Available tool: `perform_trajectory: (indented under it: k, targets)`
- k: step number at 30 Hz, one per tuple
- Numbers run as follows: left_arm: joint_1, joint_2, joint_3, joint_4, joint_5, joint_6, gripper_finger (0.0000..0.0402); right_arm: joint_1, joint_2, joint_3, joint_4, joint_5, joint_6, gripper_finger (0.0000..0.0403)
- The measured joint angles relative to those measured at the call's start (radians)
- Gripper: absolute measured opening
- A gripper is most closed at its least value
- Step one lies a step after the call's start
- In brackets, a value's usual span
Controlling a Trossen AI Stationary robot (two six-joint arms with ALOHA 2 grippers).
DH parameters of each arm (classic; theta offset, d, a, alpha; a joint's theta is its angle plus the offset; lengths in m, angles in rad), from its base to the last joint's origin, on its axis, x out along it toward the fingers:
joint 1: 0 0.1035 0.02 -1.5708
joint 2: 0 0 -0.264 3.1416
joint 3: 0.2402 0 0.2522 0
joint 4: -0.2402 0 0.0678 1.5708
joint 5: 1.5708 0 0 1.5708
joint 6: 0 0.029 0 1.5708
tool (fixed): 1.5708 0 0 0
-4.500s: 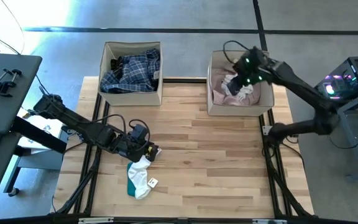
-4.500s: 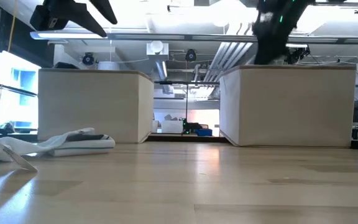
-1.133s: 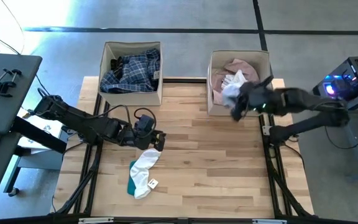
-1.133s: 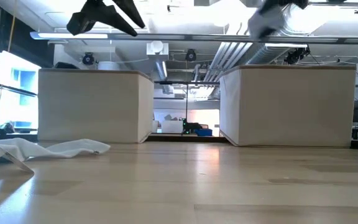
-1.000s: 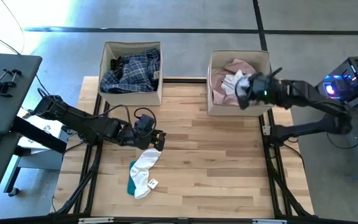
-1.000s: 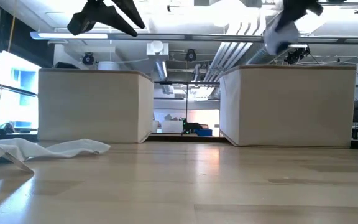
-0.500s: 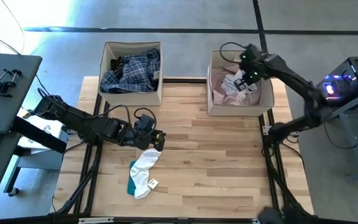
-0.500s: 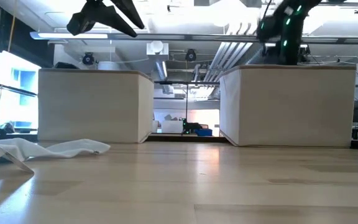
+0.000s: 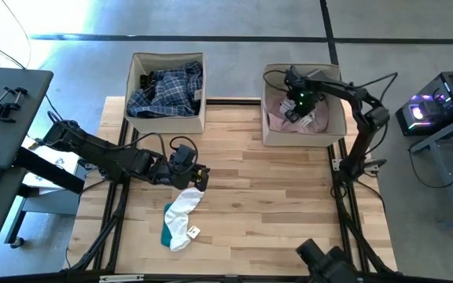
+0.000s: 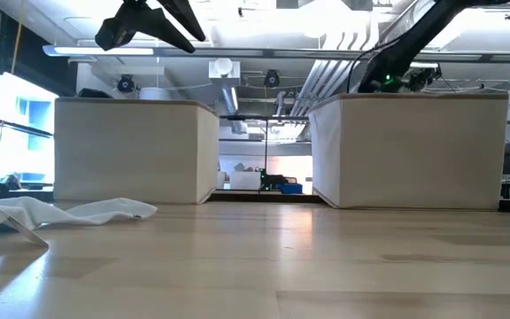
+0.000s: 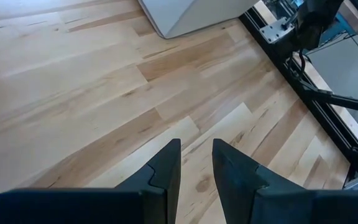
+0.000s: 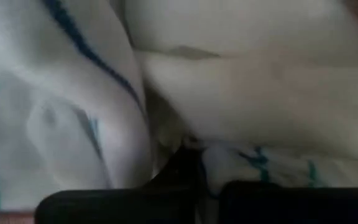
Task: Sort clothes
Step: Put the white patterned sock into the right laundry organizer, then put the white sock into the right laundry organizer
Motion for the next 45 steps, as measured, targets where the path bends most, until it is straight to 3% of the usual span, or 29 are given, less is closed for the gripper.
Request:
perform_trajectory:
  k: [6,13,22,26,33,39,45]
  targets:
    - [0.0,0.0,0.0,-0.006,0.001,0.006,0.0082,0.0,-0.011,0.001,0.002,-0.02,-0.032,0.007]
    - [0.001,0.0,0.0,-0.005,0.001,0.034,0.0082,0.001,-0.158,0.0,-0.014,-0.034,-0.026,0.0163]
    - [0.001,0.0,0.0,-0.004,0.001,0.034,0.0082,0.095,-0.442,0.0,-0.046,-0.027,0.109,0.0181]
    - [-0.008,0.0,0.0,-0.004,0.057,0.051,0.0081,0.24,-0.568,0.0,-0.031,-0.027,0.17,0.0181]
    - [-0.089,0.0,0.0,-0.007,0.282,0.182,0.006,0.609,-0.711,0.0,0.125,0.004,0.299,0.0181]
    - [-0.216,0.001,0.0,-0.148,0.308,0.09,0.0051,0.919,-0.714,0.0,0.253,0.147,0.382,0.0181]
    - [-0.326,0.01,-0.082,-0.178,0.309,-0.008,0.0065,1.12,-0.643,0.0,0.278,0.274,0.383,0.0181]
